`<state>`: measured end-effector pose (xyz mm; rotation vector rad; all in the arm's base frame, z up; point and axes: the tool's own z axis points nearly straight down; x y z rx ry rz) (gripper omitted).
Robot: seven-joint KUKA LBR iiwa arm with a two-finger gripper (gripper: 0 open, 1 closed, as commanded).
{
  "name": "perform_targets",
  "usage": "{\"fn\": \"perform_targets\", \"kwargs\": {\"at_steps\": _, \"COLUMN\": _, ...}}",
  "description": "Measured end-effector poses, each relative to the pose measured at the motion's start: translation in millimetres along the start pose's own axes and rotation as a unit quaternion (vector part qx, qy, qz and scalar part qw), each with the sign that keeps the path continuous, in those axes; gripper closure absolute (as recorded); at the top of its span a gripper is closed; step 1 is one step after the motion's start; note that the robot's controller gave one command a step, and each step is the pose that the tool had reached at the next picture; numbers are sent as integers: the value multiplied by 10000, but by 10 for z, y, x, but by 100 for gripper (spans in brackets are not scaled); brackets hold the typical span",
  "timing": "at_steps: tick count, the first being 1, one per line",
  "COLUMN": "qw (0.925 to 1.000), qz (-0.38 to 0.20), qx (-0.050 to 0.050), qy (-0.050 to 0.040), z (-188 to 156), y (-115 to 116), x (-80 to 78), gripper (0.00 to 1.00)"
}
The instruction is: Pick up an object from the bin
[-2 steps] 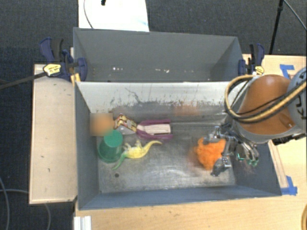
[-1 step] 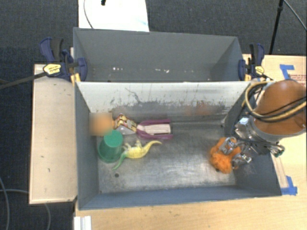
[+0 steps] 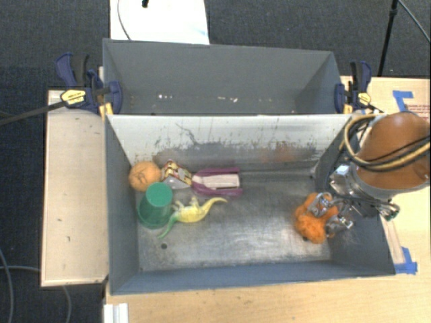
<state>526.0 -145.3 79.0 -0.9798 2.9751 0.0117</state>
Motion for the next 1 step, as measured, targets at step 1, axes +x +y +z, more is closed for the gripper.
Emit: {"fn": "perform_targets", "kwargs": {"at_steps": 1, "qw": 10000, "qz": -10, "qx": 35, "qy": 35, "z": -1593, "y": 97, "x": -251, "gripper": 100}}
